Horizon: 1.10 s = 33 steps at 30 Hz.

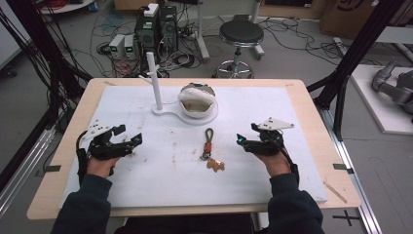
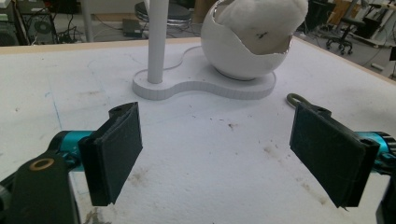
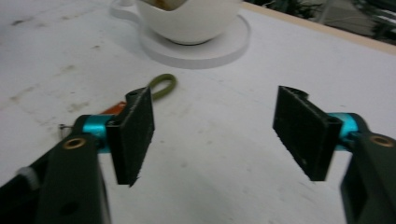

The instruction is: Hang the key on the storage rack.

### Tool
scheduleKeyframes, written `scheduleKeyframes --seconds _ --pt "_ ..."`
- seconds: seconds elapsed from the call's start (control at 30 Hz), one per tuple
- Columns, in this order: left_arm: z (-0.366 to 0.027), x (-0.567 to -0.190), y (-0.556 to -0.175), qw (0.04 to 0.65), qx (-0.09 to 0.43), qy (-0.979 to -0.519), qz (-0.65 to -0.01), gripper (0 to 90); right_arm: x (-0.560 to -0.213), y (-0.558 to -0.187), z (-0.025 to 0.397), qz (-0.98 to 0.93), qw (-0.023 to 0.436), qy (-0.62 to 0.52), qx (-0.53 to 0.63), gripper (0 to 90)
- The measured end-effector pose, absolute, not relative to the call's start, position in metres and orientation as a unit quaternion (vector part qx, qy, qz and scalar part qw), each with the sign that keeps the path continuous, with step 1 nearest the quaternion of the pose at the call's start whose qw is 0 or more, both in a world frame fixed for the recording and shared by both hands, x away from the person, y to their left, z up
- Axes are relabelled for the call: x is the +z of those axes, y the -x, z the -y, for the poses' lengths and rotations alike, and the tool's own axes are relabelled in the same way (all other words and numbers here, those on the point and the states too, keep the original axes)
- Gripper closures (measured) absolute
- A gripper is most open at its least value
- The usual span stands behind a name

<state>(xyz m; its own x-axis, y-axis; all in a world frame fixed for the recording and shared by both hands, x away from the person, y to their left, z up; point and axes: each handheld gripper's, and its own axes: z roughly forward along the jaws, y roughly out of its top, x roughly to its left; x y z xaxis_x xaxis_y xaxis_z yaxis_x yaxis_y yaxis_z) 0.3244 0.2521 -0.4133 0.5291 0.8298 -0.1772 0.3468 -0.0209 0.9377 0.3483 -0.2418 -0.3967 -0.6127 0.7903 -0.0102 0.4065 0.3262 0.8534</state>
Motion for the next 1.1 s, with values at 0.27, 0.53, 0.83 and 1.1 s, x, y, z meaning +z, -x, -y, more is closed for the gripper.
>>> scheduleKeyframes --seconds 0.27,0.53,0.83,1.1 --pt "-0.258 -0.415 -0.325 0.544 0.223 -0.676 -0.443 17.0 -0.41 -0.347 0.209 -0.798 0.187 -0.366 0.44 40.3" --pt "-0.26 -0.422 -0.327 0.538 0.214 -0.678 -0.452 17.5 -0.426 -0.355 0.18 -0.814 0.148 -0.381 0.413 41.7" --pt "-0.259 -0.423 -0.328 0.537 0.214 -0.679 -0.452 18.5 -0.439 -0.367 0.144 -0.835 0.115 -0.382 0.38 45.0" --pt "-0.26 -0.423 -0.328 0.537 0.213 -0.677 -0.455 19.2 -0.445 -0.369 0.133 -0.847 0.078 -0.38 0.363 54.8"
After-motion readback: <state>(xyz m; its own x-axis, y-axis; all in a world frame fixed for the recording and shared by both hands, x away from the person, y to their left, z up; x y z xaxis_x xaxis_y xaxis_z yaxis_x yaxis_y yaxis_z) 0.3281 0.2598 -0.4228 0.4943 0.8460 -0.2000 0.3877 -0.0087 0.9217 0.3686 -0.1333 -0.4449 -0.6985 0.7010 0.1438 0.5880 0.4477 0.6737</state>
